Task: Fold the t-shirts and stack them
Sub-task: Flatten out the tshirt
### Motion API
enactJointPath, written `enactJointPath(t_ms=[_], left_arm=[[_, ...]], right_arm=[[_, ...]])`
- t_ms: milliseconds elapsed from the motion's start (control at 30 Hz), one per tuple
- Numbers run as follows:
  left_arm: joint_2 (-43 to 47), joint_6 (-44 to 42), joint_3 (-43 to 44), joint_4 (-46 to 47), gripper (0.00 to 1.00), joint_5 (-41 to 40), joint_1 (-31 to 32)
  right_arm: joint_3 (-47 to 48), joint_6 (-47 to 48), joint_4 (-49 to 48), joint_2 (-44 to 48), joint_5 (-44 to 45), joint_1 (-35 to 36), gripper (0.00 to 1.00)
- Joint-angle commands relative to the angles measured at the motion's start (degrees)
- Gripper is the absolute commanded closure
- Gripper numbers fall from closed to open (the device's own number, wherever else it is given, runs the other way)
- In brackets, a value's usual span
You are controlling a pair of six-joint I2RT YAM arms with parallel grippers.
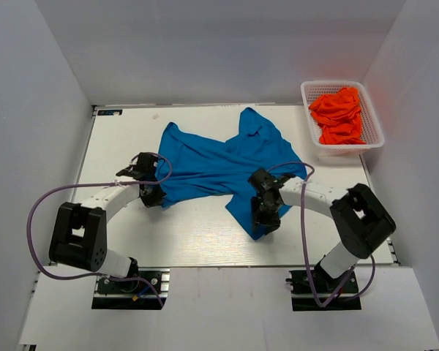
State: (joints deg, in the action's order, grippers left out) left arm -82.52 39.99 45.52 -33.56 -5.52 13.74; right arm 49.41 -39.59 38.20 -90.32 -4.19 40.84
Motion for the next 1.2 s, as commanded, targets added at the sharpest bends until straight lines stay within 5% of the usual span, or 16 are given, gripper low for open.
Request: enactJointPath(t_ms=[0,33,67,367,667,800,967,1167], left_arm=[[3.0,0.0,2.1,-1.6,1.0,0.2,0.2],[3.5,0.0,2.1,-2.1,1.0,0.2,0.2],[3.5,0.0,2.1,-2.7,1.0,-0.5,0.2],[8.6,-1.0,9.2,-5.1,1.0,-1.1,0.2],[12.4,-2.5,26.2,-5.6,1.0,-3.8,-0.3],[11.7,-3.6,38.2,-7.9,1.0,-9.8,-1.0],[11.2,-5.5,52.0,-11.3,1.0,-17.8,-1.0],[13.0,-9.6,64.8,-12.6,1.0,-21.2,-1.0]], right_arm=[[2.4,-0.4,3.3,-5.8,3.8,2.2,0.58],[2.4,-1.3,4.2,-6.4,6.1,2.8,0.71],[2.4,-2.3,5.0,-6.6,7.7,2.9,1.0],[8.9,-2.0,4.6,6.3,18.2,2.1,1.0],[32.0,5.0,3.7,20.7,48.0,-3.8,1.0],[37.7,14.0,-8.5,25.5,61.0,-5.5,1.0],[45.5,36.1,-27.0,29.3,69.7,-6.0,1.0],[53.5,55.5,-36.7,30.6,70.2,-5.6,1.0]])
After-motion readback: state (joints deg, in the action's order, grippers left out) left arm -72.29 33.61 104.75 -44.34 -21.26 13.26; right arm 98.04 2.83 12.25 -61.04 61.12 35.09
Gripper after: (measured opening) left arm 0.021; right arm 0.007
